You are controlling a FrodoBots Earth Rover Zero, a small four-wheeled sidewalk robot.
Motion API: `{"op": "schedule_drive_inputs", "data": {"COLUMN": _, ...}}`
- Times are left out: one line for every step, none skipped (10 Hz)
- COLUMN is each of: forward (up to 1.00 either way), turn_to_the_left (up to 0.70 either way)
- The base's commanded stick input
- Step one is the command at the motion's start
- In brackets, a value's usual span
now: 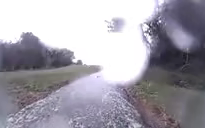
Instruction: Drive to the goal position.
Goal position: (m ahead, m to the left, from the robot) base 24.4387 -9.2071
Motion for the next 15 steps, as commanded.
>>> {"op": "schedule_drive_inputs", "data": {"forward": 0.70, "turn_to_the_left": 0.00}}
{"op": "schedule_drive_inputs", "data": {"forward": 0.70, "turn_to_the_left": 0.00}}
{"op": "schedule_drive_inputs", "data": {"forward": 0.70, "turn_to_the_left": 0.28}}
{"op": "schedule_drive_inputs", "data": {"forward": 0.70, "turn_to_the_left": 0.28}}
{"op": "schedule_drive_inputs", "data": {"forward": 0.70, "turn_to_the_left": 0.28}}
{"op": "schedule_drive_inputs", "data": {"forward": 0.70, "turn_to_the_left": 0.17}}
{"op": "schedule_drive_inputs", "data": {"forward": 0.70, "turn_to_the_left": 0.05}}
{"op": "schedule_drive_inputs", "data": {"forward": 0.70, "turn_to_the_left": 0.00}}
{"op": "schedule_drive_inputs", "data": {"forward": 0.70, "turn_to_the_left": 0.00}}
{"op": "schedule_drive_inputs", "data": {"forward": 0.70, "turn_to_the_left": 0.00}}
{"op": "schedule_drive_inputs", "data": {"forward": 0.70, "turn_to_the_left": 0.00}}
{"op": "schedule_drive_inputs", "data": {"forward": 0.70, "turn_to_the_left": 0.00}}
{"op": "schedule_drive_inputs", "data": {"forward": 0.70, "turn_to_the_left": 0.00}}
{"op": "schedule_drive_inputs", "data": {"forward": 0.70, "turn_to_the_left": 0.00}}
{"op": "schedule_drive_inputs", "data": {"forward": 0.70, "turn_to_the_left": 0.00}}
